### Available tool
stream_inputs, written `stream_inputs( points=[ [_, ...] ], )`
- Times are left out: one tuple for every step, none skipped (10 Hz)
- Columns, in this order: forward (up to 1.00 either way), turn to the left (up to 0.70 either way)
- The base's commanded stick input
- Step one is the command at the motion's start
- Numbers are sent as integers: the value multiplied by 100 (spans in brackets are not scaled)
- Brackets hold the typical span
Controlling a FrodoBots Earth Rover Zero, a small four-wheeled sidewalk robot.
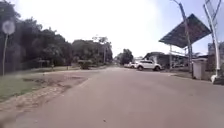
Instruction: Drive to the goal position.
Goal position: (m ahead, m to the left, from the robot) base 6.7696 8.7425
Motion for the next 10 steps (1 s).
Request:
stream_inputs(
  points=[
    [70, 0],
    [70, 0],
    [70, 0],
    [70, 0],
    [70, 0],
    [70, 0],
    [70, 0],
    [70, 0],
    [70, 0],
    [70, 0]
  ],
)
